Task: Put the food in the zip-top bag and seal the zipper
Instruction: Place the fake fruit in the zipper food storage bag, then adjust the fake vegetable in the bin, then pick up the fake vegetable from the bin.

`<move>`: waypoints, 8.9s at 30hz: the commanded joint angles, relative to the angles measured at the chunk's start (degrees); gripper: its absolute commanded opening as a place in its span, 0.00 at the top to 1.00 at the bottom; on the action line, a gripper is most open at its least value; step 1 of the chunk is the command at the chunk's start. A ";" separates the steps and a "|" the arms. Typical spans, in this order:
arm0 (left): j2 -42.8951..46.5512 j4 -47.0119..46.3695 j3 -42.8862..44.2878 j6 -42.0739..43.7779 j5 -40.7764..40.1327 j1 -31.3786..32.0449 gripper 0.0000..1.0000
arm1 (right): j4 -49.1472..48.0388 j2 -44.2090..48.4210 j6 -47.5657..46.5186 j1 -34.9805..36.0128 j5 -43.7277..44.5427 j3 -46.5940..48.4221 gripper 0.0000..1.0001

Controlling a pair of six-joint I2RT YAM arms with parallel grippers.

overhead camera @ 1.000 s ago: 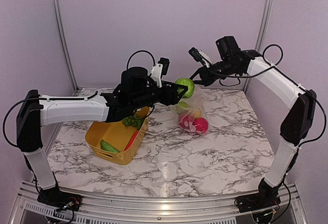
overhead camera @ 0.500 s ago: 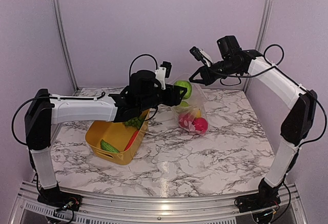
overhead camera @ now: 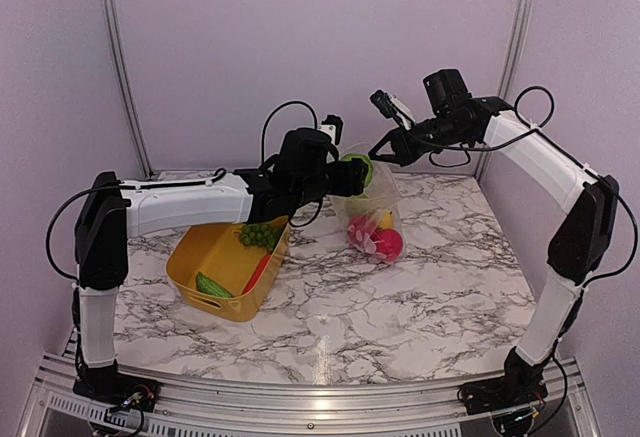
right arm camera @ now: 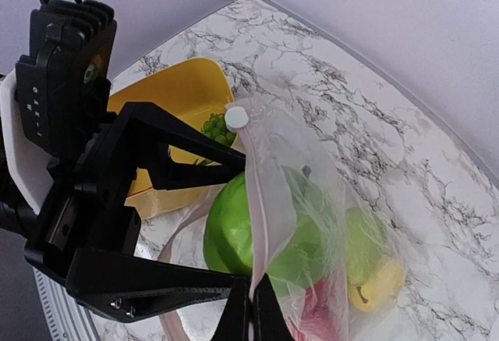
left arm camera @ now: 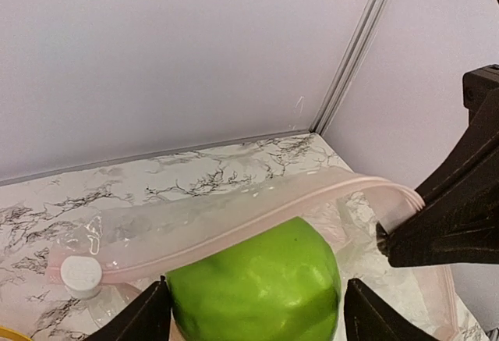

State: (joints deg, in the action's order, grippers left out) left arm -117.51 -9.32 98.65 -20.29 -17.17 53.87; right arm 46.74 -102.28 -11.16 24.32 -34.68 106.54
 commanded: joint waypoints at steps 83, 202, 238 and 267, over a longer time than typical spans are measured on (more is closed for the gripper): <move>12.91 65.81 -29.47 42.13 0.71 -8.76 0.20 | -3.63 5.66 -3.08 -1.38 -0.14 -9.34 1.00; 26.09 43.83 -24.79 7.52 3.24 -11.72 0.34 | -4.66 9.10 -5.01 -1.38 2.48 -12.56 1.00; 8.94 52.27 -24.74 0.07 6.14 -11.94 0.52 | -4.34 8.05 -4.69 -1.39 2.76 -12.08 1.00; 25.20 46.09 -17.07 1.96 -1.60 -10.31 0.85 | -0.20 0.36 -1.73 -8.74 2.54 2.59 1.00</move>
State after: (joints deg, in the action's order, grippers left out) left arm -96.82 41.93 81.89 -18.81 -16.03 42.44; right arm 46.48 -100.79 -14.35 15.00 -29.28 109.95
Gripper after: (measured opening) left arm 0.357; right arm 0.004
